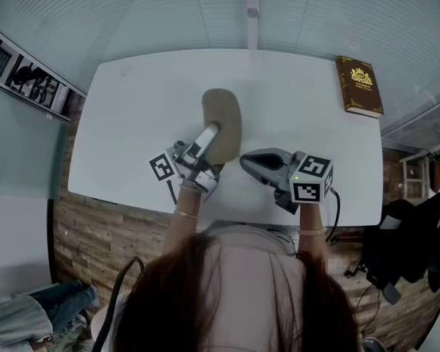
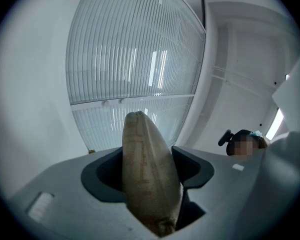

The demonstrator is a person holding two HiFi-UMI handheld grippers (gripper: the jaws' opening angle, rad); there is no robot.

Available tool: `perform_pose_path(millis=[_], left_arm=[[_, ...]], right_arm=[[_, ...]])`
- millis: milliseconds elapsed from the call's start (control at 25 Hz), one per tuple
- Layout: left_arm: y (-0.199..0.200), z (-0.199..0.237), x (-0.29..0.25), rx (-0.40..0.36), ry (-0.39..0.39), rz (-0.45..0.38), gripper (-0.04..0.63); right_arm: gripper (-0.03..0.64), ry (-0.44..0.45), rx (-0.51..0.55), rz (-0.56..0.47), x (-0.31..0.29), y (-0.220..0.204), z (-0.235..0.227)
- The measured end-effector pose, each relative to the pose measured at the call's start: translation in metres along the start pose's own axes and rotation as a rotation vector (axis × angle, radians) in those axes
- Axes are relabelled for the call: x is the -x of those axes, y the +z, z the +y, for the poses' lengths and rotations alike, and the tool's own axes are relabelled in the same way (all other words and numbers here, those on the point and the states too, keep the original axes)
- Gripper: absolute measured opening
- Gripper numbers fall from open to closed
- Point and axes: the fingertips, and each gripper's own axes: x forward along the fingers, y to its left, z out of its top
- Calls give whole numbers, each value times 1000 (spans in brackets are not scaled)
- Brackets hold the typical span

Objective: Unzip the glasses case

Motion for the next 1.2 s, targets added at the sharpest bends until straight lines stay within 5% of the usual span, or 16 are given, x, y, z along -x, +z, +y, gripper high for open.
perform_pose_path(millis=[1200], left_arm=[[4,10,-9,34,58,-89,290]], right_arm=[[5,16,1,4,-8,-5,6]])
